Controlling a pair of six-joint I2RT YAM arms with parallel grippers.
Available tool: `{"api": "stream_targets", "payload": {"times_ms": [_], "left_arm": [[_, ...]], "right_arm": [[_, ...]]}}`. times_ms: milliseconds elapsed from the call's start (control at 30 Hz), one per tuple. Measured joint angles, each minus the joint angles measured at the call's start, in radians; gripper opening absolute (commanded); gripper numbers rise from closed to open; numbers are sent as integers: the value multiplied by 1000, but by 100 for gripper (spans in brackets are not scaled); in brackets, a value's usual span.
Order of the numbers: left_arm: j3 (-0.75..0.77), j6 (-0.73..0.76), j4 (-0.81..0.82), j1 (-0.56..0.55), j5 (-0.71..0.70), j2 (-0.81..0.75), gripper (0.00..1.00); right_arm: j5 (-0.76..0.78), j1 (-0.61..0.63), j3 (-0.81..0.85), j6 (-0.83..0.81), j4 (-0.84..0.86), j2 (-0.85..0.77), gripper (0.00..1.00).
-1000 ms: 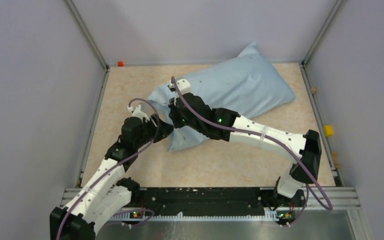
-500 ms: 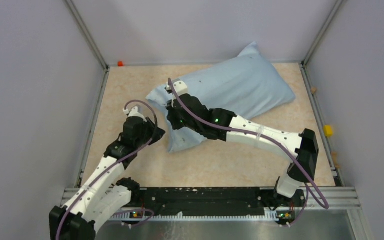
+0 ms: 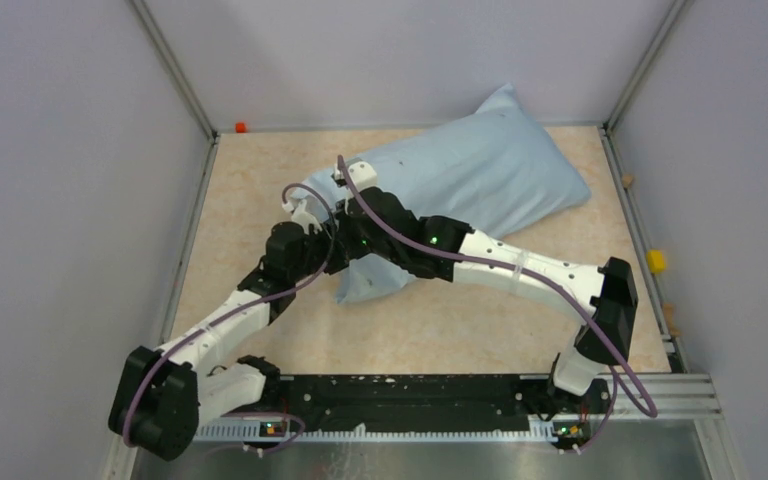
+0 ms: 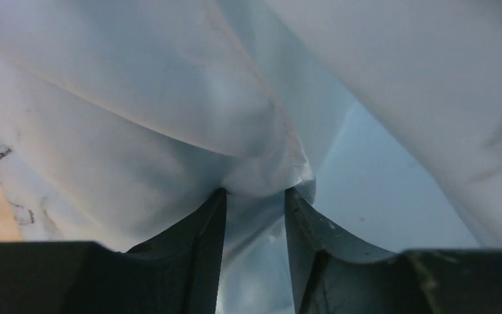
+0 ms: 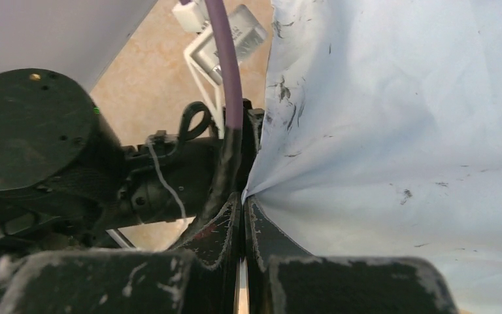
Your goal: Put the pillow into the pillowcase
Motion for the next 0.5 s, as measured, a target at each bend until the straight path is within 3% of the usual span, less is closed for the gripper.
{"api": "stream_targets", "payload": {"times_ms": [167,300,500], "left_arm": [[-33,-26,92,-31,22,101,59],[-70,-37,100,-35,29,88,70],[-84,-7,-85,-39,-24,-148,79]], "right_arm": [[7,-10,-2,2,-18,0,0],[5,-12,-5,5,-19,0,0],[-8,-11,-6,10,-11,0,0]]}}
